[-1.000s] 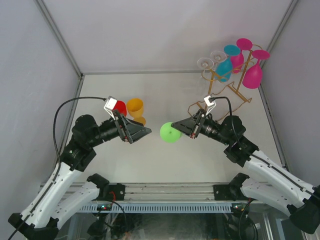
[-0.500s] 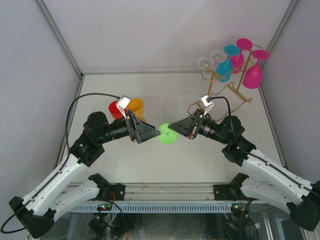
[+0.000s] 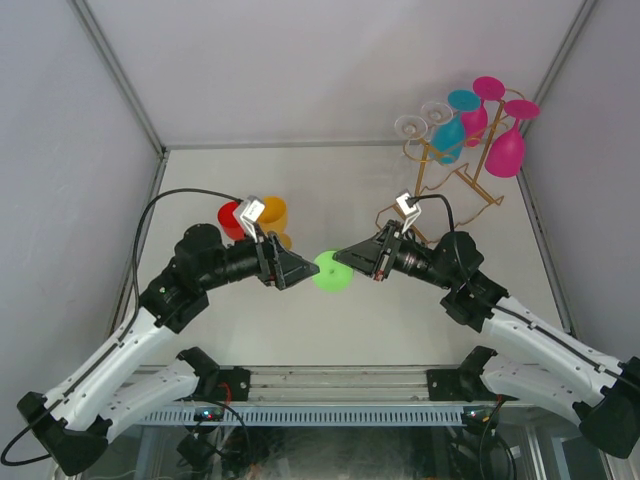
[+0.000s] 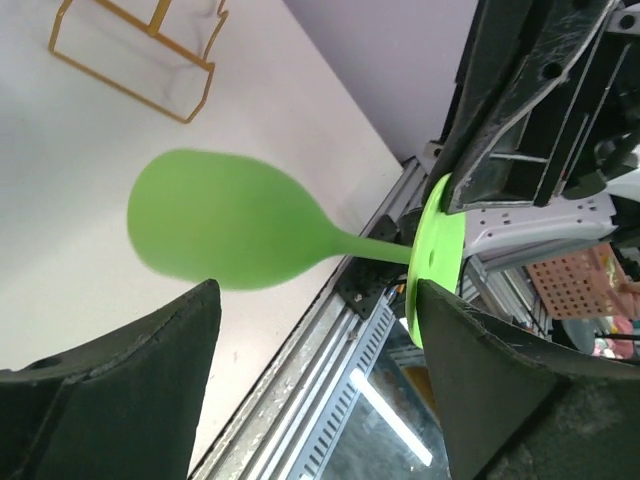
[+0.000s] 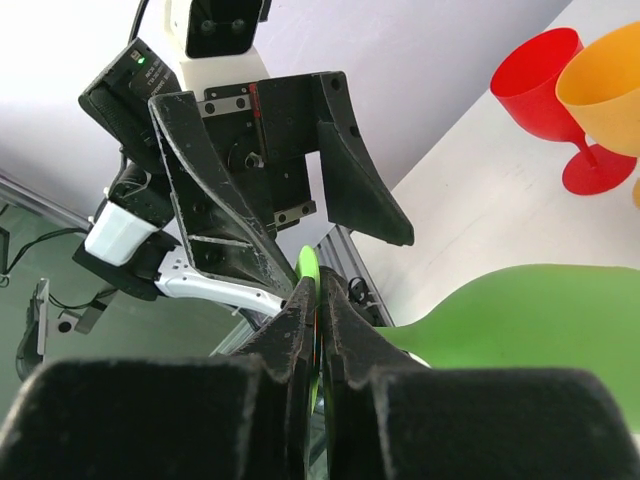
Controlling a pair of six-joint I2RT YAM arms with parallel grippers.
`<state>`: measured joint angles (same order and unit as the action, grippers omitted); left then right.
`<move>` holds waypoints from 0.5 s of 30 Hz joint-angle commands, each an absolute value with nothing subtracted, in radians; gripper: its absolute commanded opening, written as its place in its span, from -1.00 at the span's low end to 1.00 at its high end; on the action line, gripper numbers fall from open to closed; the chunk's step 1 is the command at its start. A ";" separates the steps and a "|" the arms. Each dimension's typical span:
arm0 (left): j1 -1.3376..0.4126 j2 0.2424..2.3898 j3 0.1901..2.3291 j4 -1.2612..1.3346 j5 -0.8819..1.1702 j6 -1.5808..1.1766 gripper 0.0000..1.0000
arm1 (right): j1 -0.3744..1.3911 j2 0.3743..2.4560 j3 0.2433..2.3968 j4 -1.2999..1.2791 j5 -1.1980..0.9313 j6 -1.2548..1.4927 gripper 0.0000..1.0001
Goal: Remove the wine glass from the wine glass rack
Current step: Place the wine glass at the center of the board.
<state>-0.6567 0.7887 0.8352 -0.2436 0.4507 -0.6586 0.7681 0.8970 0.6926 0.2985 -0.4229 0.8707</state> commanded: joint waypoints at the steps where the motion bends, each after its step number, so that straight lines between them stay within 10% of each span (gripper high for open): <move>1: -0.663 0.796 0.913 -0.318 0.408 -0.574 0.67 | 0.777 0.862 0.700 0.303 -0.388 0.828 -1.00; 15: -0.663 0.798 0.907 -0.333 0.392 -0.569 0.74 | 0.778 0.879 0.699 0.305 -0.375 0.833 -1.00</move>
<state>-0.6582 0.7986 0.8524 -0.3386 0.3946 -0.5900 0.7685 0.8837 0.6926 0.2356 -0.3859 0.8402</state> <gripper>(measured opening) 0.870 0.006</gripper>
